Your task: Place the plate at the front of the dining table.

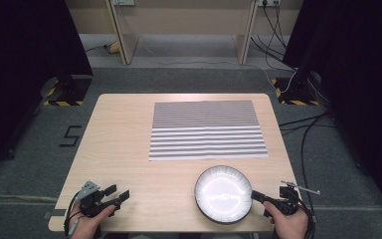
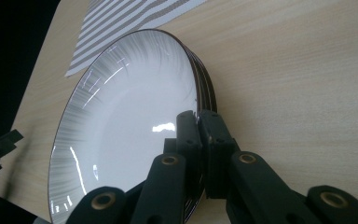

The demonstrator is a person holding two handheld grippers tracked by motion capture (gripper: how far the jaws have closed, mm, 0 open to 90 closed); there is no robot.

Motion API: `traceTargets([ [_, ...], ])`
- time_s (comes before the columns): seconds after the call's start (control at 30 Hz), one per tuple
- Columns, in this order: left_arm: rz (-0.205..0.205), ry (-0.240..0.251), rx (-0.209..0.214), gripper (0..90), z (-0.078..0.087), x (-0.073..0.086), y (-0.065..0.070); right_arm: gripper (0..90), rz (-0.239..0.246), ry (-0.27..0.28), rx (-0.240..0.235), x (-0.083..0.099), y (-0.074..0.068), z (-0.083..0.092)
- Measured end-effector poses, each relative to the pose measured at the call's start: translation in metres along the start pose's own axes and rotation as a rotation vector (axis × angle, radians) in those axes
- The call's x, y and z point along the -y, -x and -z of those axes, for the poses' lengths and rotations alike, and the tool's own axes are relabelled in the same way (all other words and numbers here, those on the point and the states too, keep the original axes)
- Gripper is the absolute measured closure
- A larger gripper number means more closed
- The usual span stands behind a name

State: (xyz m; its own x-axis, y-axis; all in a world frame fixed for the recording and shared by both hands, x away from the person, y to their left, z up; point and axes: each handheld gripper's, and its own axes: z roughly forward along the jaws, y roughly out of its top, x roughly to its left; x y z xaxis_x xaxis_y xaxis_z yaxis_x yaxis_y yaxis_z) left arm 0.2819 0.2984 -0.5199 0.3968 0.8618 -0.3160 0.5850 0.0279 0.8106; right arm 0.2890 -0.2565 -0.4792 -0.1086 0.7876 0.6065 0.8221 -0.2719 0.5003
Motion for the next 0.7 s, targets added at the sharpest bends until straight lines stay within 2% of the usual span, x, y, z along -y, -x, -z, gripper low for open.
traceTargets([
  [0.13, -0.008, -0.009, 0.023, 34.6, -0.004, -0.002, 0.006, 87.1, -0.073, -0.006, -0.057, 0.0, 0.008, 0.0],
  [0.3, -0.033, -0.011, 0.096, 37.6, -0.012, -0.012, 0.023, 86.8, -0.161, 0.008, -0.123, 0.002, 0.017, 0.0],
  [0.47, -0.072, -0.02, 0.153, 39.0, -0.022, -0.021, 0.041, 86.6, -0.234, -0.007, -0.186, 0.002, 0.026, -0.001],
  [0.53, -0.09, -0.024, 0.167, 39.7, -0.025, -0.025, 0.046, 86.5, -0.243, -0.001, -0.196, 0.002, 0.027, -0.002],
  [0.63, -0.096, -0.032, 0.193, 41.2, -0.031, -0.033, 0.054, 86.9, -0.186, 0.01, -0.165, 0.003, 0.023, -0.001],
  [0.7, -0.115, -0.037, 0.21, 42.2, -0.037, -0.038, 0.062, 87.2, -0.151, 0.001, -0.149, 0.002, 0.02, -0.001],
])
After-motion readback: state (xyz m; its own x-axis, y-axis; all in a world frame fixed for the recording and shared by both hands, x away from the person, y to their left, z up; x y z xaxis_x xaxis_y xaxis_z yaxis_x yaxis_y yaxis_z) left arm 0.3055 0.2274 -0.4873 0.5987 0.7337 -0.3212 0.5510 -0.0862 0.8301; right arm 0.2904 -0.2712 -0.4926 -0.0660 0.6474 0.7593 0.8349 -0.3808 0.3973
